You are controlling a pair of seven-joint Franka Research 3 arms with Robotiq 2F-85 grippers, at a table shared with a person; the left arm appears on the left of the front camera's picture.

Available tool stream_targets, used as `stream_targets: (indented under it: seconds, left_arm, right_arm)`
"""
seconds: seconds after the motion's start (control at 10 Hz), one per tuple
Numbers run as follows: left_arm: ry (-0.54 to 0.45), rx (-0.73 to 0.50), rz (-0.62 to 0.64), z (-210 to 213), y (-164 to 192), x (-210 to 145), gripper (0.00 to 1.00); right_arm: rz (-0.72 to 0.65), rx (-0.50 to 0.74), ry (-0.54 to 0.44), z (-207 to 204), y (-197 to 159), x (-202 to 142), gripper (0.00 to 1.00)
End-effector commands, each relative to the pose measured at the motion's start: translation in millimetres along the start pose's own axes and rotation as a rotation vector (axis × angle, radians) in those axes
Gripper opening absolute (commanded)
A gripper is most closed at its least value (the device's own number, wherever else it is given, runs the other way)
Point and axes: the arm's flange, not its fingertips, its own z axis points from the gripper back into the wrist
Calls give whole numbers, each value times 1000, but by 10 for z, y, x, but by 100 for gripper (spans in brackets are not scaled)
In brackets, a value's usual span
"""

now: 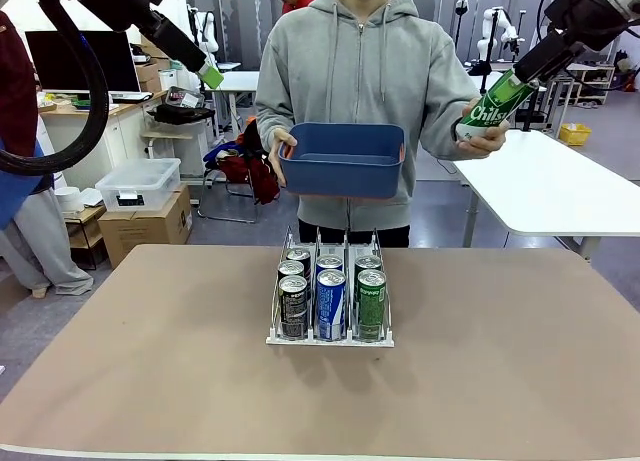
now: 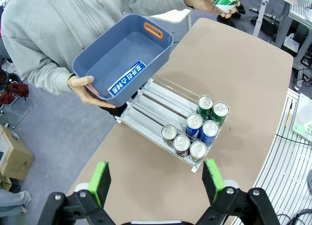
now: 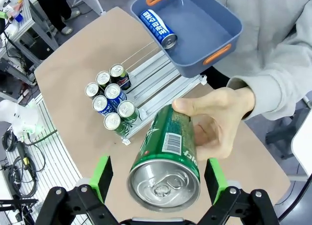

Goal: Fill the beverage cans into the dispenser.
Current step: Pick up the Sprite handed by the human.

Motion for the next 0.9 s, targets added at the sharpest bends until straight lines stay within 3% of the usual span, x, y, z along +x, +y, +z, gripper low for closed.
stream_targets:
  seconds: [0.0,0.8]
  left_arm:
    - [-7,7,-3,-13,22,-7,100]
    - [-7,7,-3,-13,22,-7,100]
  right_arm:
    - [19,45,-4,-1,-69,15,100]
    - [8,15,16,-29,-28,-6,100]
